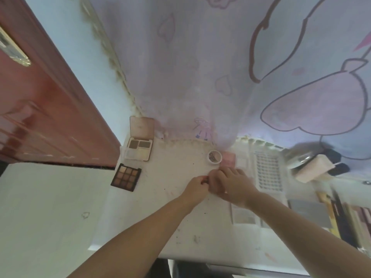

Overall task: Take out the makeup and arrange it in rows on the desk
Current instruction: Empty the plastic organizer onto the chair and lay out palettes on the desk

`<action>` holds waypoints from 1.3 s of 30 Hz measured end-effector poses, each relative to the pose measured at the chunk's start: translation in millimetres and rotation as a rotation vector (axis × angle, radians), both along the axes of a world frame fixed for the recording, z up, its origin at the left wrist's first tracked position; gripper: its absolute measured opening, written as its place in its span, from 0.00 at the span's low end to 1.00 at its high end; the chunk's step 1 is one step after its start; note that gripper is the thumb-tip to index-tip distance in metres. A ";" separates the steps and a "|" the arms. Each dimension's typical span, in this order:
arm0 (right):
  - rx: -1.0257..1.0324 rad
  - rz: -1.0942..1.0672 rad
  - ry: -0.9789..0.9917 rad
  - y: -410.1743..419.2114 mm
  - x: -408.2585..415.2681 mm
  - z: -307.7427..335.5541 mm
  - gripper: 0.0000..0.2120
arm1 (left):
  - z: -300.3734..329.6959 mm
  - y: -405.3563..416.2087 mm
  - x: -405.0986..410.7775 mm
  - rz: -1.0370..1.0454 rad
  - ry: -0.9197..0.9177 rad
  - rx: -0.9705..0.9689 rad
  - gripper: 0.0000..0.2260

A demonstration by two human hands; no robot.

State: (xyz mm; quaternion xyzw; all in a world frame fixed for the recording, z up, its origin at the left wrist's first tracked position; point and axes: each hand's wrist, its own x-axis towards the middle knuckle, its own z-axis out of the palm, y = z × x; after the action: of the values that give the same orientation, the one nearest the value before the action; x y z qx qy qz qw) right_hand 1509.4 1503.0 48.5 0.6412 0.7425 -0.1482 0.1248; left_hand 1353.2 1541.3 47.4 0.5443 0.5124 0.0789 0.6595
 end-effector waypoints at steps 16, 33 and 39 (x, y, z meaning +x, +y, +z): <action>-0.121 -0.127 0.830 56.7 -126.2 55.5 0.17 | 23.2 16.0 -160.6 0.511 -0.737 -0.679 0.24; -0.219 -0.127 0.746 100.8 -240.2 2.7 0.12 | -17.2 -7.3 -278.2 0.351 0.302 0.212 0.13; -0.226 -0.148 0.789 97.0 -234.3 5.3 0.10 | -27.4 2.3 -274.8 0.293 0.418 0.206 0.12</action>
State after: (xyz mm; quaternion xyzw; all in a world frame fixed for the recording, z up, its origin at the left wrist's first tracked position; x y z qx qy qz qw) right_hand 1275.1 1600.0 53.9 0.5692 0.6643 -0.4716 -0.1107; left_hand 1078.3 1543.6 20.1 0.5330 0.6999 0.1110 0.4623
